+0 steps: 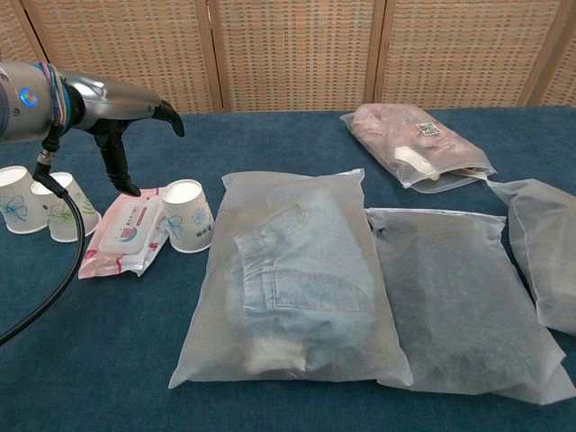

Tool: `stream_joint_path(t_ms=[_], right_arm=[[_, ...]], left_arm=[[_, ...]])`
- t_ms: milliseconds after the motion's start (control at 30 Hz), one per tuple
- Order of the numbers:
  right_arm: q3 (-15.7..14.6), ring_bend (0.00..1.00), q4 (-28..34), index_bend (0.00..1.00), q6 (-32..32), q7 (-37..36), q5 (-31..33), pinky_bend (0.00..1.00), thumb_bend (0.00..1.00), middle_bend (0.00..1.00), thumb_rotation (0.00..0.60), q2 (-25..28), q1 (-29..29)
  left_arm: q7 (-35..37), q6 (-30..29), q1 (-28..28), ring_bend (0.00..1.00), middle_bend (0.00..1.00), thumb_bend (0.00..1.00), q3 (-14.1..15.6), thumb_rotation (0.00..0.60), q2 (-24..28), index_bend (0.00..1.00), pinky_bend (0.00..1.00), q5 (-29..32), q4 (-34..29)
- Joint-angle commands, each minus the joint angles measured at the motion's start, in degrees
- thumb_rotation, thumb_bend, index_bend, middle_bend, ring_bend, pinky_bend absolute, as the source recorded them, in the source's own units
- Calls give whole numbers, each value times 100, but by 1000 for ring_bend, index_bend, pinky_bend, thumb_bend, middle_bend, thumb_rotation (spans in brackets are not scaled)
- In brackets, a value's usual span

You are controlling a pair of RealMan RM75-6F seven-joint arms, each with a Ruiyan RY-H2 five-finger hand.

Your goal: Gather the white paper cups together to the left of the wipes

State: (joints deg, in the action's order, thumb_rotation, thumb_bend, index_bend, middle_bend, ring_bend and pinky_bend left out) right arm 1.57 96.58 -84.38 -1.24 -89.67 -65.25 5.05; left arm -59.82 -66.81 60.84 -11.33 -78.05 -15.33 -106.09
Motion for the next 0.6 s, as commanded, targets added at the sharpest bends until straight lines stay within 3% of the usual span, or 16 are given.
stream_joint_path(t_ms=[33,600], right_arm=[[1,0,0,0,2,-15,4,0,93,0,600,8,-1],[8,0,-37,0,36,-181,26,0,93,0,600,38,10]], left_arm=[[-8,37,86,0,0,226,14,600,-117,127,0,129,142],[-13,184,359,0,0,226,192,600,-980,129,0,338,1240]])
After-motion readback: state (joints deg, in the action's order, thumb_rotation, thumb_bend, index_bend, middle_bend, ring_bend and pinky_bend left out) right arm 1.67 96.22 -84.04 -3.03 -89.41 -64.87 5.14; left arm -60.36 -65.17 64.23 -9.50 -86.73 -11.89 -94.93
